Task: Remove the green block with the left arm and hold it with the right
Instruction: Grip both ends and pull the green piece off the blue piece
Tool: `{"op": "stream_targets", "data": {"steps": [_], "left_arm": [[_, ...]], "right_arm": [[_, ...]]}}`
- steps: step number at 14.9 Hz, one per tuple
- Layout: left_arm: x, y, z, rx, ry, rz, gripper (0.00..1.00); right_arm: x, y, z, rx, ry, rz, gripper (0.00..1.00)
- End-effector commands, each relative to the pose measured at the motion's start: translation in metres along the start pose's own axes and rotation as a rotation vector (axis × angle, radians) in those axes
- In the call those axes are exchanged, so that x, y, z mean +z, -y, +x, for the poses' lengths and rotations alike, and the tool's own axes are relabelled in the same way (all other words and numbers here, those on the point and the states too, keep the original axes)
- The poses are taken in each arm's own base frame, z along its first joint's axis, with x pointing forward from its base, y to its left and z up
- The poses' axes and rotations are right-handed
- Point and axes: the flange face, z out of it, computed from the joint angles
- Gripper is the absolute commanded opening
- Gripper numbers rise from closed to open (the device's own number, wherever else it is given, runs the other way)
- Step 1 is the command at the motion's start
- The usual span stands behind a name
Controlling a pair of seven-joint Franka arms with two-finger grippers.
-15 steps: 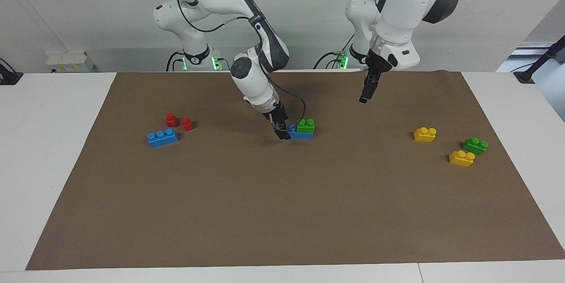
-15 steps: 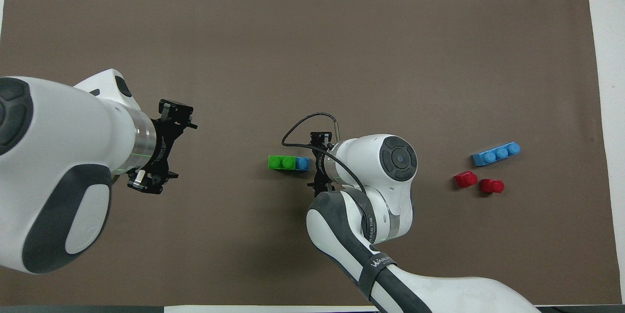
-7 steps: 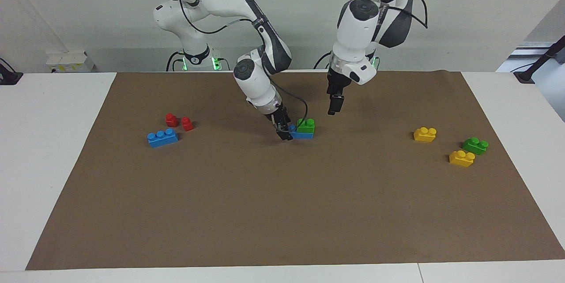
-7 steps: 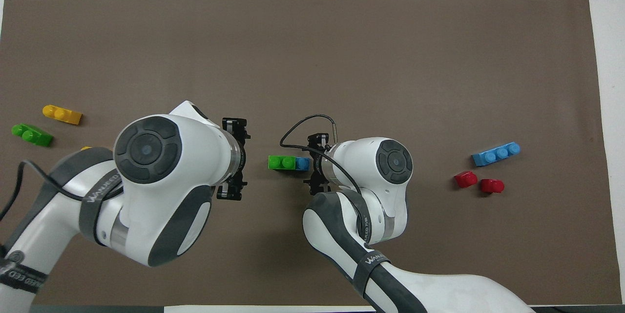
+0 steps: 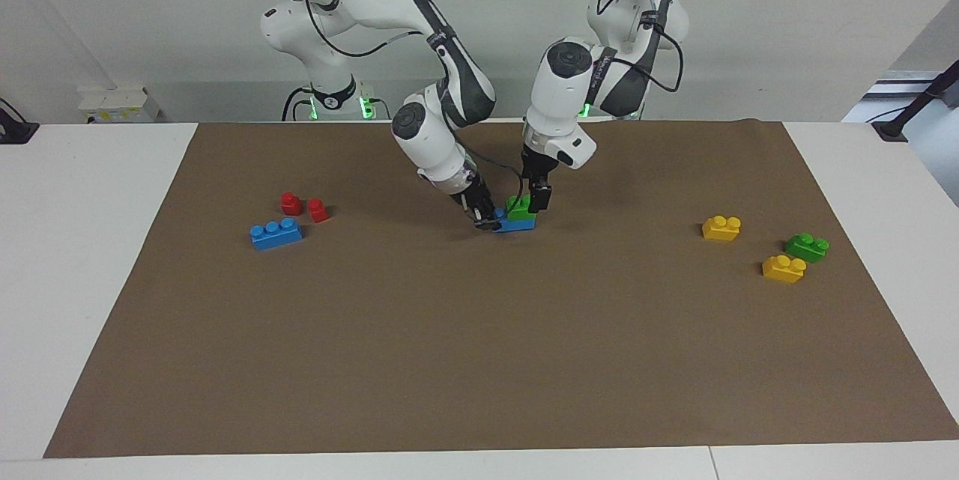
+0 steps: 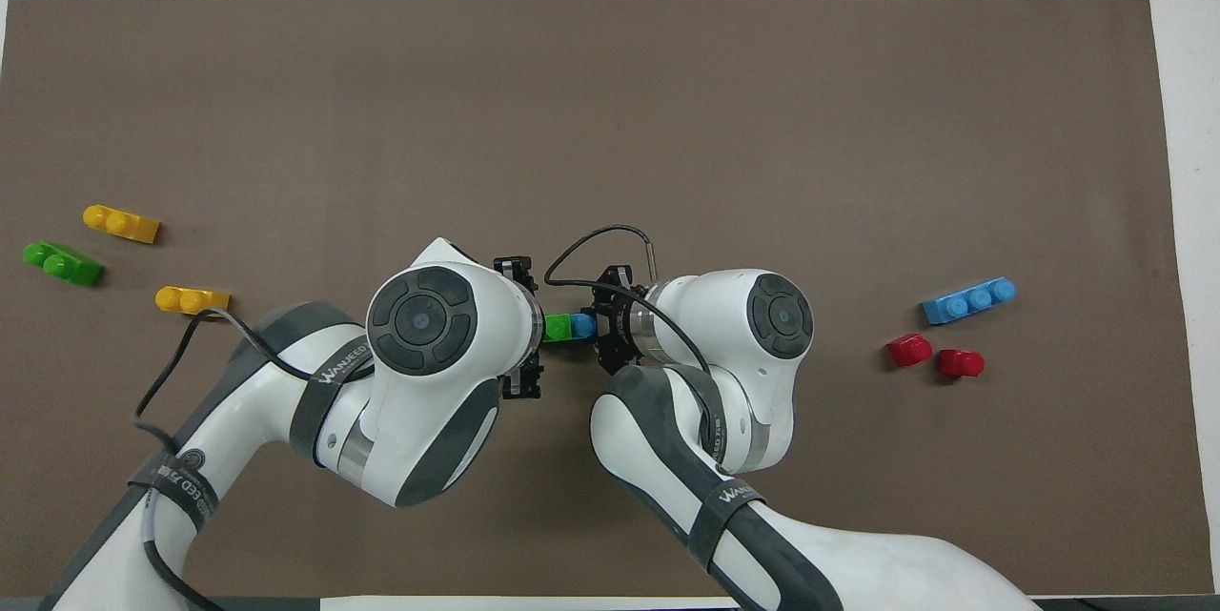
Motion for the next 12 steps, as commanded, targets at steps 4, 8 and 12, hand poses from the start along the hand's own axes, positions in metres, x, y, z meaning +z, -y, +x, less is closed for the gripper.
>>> {"op": "stream_targets", "data": {"steps": [4,8,12], "left_arm": [[0.015,0.009,0.007,-0.066,-0.001,-0.013,1.0],[0.026,0.01,0.009,-0.086,-0.006,-0.028,1.0],[0.036,0.013,0.003,-0.087,-0.006,-0.032,1.0]], "right_arm": [[0.001,-0.002,0.007,0.003,0.006,0.016,0.0],[-0.001,0.002,0.012,0.012,0.005,0.018,0.0],[-0.001,0.002,0.012,0.012,0.005,0.019,0.0]]}}
